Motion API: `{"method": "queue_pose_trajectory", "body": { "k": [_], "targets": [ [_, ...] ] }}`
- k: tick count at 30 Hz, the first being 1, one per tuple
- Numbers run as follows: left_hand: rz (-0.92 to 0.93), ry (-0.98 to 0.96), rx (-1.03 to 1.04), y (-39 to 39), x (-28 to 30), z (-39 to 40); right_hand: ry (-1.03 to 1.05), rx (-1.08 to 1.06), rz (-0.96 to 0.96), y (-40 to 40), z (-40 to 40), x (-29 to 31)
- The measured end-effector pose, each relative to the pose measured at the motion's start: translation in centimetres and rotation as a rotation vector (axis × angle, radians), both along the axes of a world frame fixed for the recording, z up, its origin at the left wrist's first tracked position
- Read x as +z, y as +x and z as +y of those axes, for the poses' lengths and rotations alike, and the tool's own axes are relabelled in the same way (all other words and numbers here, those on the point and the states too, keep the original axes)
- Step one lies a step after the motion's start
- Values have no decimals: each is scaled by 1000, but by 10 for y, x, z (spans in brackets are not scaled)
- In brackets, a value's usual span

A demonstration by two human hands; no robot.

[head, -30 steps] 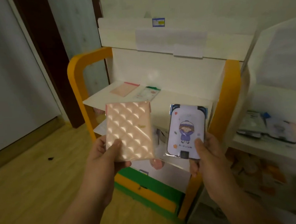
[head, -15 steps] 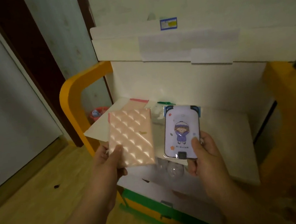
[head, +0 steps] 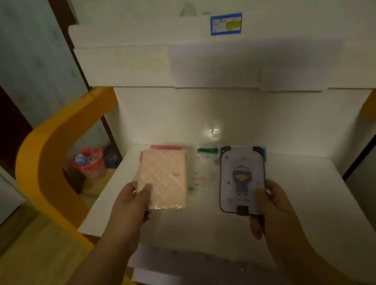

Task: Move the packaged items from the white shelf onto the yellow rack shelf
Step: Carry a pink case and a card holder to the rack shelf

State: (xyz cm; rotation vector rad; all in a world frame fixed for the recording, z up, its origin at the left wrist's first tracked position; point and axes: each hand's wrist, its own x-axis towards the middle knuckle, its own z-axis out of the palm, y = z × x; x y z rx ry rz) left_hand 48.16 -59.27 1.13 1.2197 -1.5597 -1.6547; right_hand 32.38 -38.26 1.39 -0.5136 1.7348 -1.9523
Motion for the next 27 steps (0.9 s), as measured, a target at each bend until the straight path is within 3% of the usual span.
{"method": "queue_pose_trajectory", "body": {
  "k": [8,14,21,27],
  "targets": [
    [-200,-231,-145,-44,-18,-92,77,-151,1,-3,-54,-7],
    [-469,-377,-202,-63,-31,-129,97,-196,19,-11,-62,-6],
    [-593,-602,-262,-67,-42,-136,83,-228,4,-21,-60,-10],
    [-867,-871,-239,-58,-44,-120,94,-193,11,-26,-58,-14]
  ]
}}
